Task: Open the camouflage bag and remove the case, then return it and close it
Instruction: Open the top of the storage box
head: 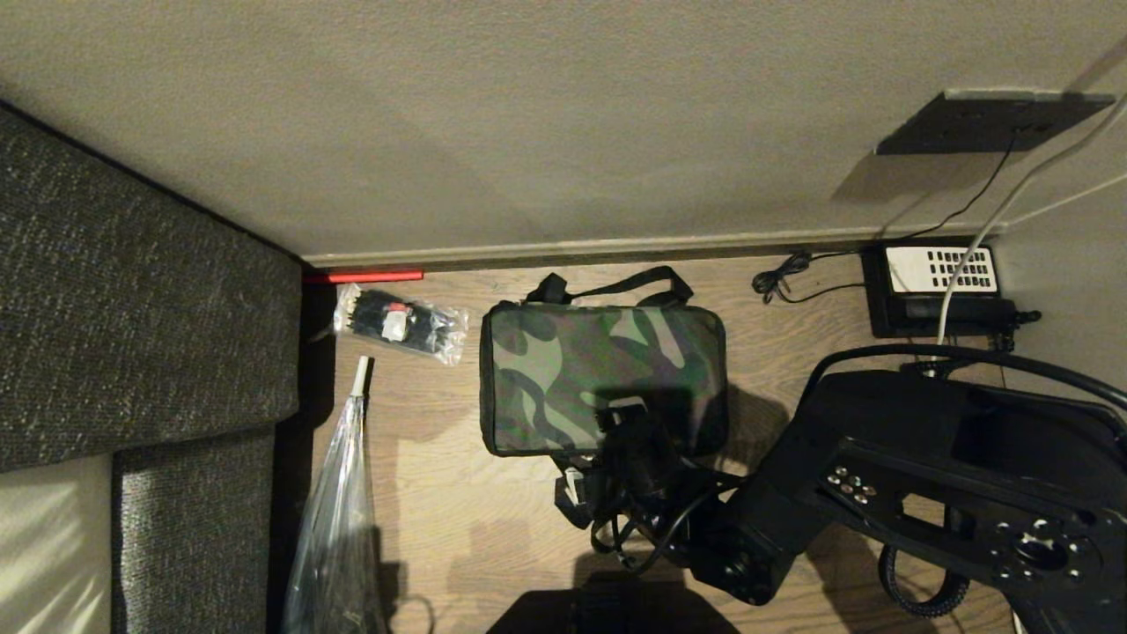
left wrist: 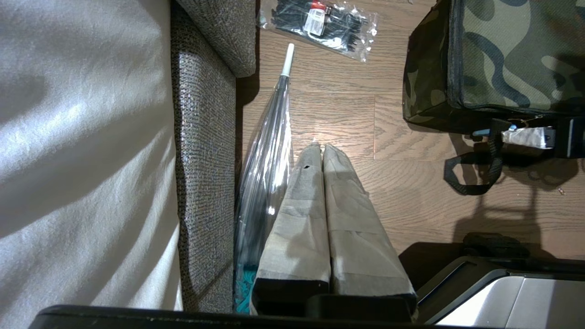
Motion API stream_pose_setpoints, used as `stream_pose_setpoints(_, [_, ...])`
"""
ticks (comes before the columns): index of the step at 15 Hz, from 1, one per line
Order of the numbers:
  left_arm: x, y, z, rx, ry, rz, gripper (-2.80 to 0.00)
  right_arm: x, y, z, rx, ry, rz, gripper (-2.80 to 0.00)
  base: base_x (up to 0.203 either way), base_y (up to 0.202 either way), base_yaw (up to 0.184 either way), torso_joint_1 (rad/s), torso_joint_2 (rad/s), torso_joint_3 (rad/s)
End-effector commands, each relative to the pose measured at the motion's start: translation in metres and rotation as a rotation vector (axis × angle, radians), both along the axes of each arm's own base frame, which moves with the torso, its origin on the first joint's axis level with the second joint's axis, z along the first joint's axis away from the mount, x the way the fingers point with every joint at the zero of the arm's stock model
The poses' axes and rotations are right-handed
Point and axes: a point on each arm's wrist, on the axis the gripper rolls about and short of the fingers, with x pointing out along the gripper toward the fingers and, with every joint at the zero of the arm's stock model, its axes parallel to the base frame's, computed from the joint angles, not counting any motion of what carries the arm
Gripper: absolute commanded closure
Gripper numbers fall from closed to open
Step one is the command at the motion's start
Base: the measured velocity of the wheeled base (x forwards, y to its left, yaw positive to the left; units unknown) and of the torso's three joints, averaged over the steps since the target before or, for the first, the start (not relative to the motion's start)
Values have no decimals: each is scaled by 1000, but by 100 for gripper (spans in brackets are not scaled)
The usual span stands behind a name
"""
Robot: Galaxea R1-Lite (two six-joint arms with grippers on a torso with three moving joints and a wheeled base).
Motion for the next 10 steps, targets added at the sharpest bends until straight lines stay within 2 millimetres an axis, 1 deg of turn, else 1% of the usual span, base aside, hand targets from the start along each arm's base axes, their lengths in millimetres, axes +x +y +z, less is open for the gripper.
stream_pose_setpoints(1, [0,0,0,0,1,1,0,4,-7,2,2,-3,-22,-280,0,0,0,0,0,0])
stream_pose_setpoints(3, [0,0,0,0,1,1,0,9,-7,-3,0,-11,-30,-280,0,0,0,0,0,0])
stream_pose_setpoints(5, [0,0,0,0,1,1,0,18,0,-4,17,-32,-33,-280,0,0,0,0,0,0])
stream_pose_setpoints(6, [0,0,0,0,1,1,0,20,2,-6,19,-35,-32,-280,0,0,0,0,0,0])
stream_pose_setpoints(10, [0,0,0,0,1,1,0,21,4,-4,29,-58,-40,-280,0,0,0,0,0,0])
